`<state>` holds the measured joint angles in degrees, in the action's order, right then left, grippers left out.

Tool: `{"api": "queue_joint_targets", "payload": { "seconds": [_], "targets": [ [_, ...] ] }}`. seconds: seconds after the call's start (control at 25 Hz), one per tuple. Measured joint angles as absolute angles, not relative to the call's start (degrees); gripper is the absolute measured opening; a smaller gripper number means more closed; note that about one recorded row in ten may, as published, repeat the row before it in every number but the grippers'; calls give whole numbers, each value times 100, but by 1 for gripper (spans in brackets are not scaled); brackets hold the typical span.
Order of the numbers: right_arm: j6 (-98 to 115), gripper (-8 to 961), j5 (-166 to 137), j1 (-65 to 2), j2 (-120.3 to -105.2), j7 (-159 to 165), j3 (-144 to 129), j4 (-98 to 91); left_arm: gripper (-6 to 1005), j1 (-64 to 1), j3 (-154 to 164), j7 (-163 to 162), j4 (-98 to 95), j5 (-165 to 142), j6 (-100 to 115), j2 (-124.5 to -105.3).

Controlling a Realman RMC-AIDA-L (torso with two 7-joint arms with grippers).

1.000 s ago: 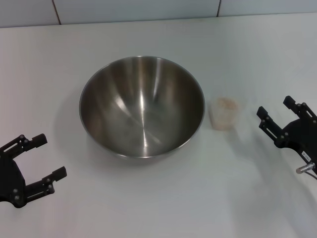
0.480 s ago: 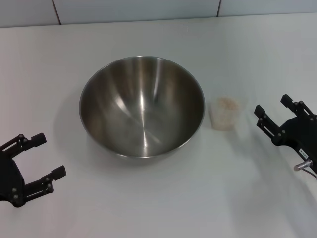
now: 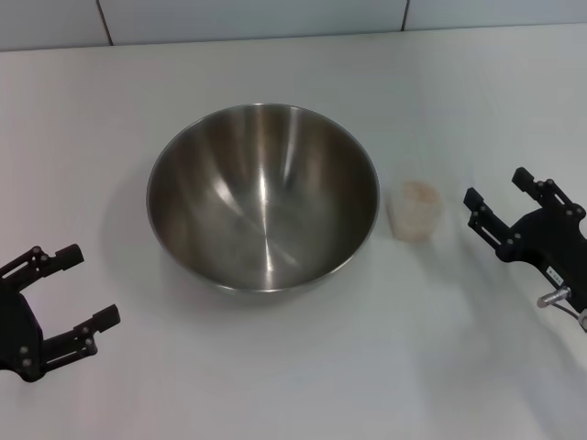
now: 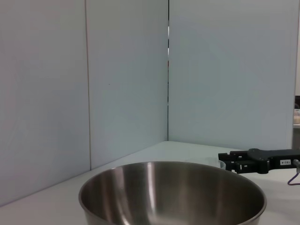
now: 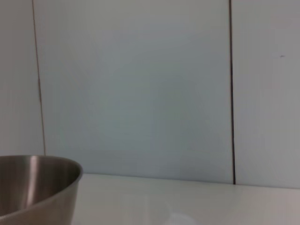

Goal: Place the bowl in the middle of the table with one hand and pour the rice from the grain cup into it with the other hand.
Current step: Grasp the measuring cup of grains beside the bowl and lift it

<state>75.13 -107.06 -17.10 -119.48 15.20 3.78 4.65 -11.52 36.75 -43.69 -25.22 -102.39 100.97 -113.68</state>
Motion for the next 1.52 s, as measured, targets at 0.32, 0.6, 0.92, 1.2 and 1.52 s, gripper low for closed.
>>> {"api": "queue_joint_targets", "payload": {
  "seconds": [0.32,0.6,0.92,1.2,1.52],
  "targets": [
    [7402,762,-10691,-1800,-11953,1520,411,466,826,-1152,3668,-4369,-2523,-10237,10115,-11362],
    [7267,763,-10675,-1902,-11953,1520,417,466,825,-1108,3585,-4369,-2539,-10231,10184,-11351],
    [7072,763,-10651,-2052,-11954,1520,443,454,825,-1082,3506,-4436,-2577,-10231,10276,-11338],
    [6932,762,-10644,-2173,-11953,1520,449,433,825,-1081,3450,-4445,-2582,-10230,10316,-11337],
    [6861,762,-10643,-2251,-11953,1520,457,420,826,-1097,3445,-4447,-2585,-10230,10318,-11342]
  ]
}}
